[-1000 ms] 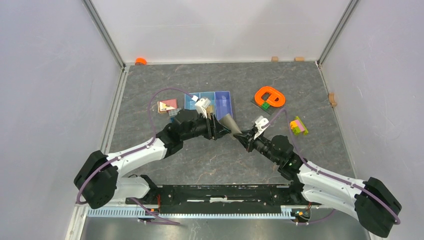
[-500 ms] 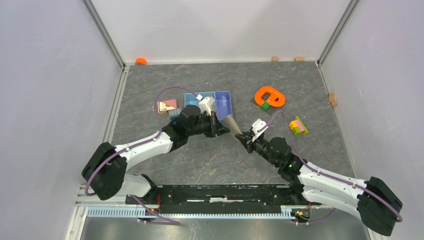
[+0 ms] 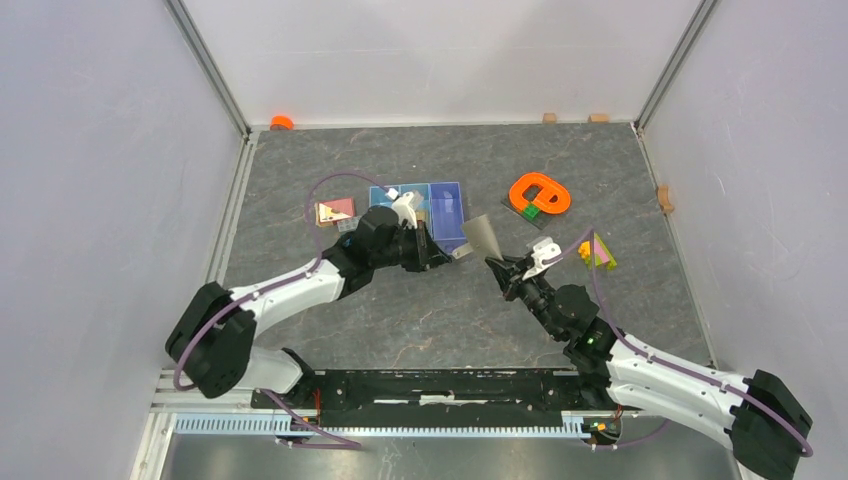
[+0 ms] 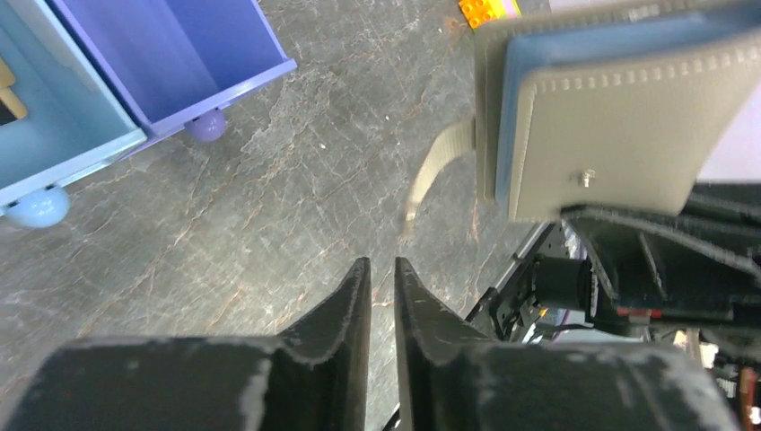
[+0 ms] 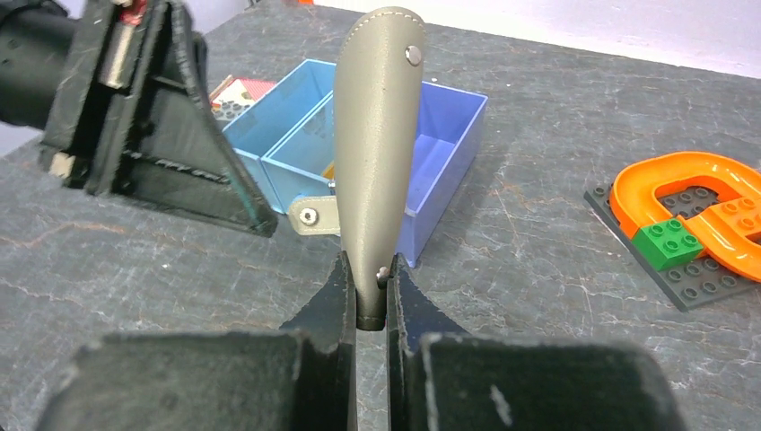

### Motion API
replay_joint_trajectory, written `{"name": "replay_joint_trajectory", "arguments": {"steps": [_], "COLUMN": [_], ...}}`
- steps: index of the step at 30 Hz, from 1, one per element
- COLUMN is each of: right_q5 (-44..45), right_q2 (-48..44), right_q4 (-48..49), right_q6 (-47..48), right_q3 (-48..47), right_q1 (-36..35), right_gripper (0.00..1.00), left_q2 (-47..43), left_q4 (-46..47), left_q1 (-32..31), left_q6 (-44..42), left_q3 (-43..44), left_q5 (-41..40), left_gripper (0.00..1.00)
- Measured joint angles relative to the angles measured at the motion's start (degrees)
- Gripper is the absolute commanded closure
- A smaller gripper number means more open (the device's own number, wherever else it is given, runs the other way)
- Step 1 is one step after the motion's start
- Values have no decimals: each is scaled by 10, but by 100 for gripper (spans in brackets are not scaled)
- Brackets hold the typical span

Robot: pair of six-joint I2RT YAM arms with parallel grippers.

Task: Take the credit cards out of the card holder
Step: Open the card holder at the center of the board.

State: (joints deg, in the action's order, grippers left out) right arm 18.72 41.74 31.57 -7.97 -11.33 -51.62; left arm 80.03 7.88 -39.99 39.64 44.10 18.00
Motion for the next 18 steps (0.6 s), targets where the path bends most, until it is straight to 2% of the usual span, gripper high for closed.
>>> {"name": "replay_joint_trajectory", "arguments": {"steps": [5,7,18], "right_q5": [-6,-12,-66], "right_q2": [-1,-1,-13], "right_q4": [9,9,10], "right_q6": [-31,-42,-70], "right_q3": [0,0,0], "right_q1": [4,6,12], "right_gripper": [100,100,100], "left_q2": [-65,-83,-89], "left_q4": [7,19,95], "left_q1": [0,0,0], "left_q6": [-5,-5,-5], "left_q3": [-40,-46,-68], "left_q5": [-9,-12,22], "left_gripper": [33,27,36]}}
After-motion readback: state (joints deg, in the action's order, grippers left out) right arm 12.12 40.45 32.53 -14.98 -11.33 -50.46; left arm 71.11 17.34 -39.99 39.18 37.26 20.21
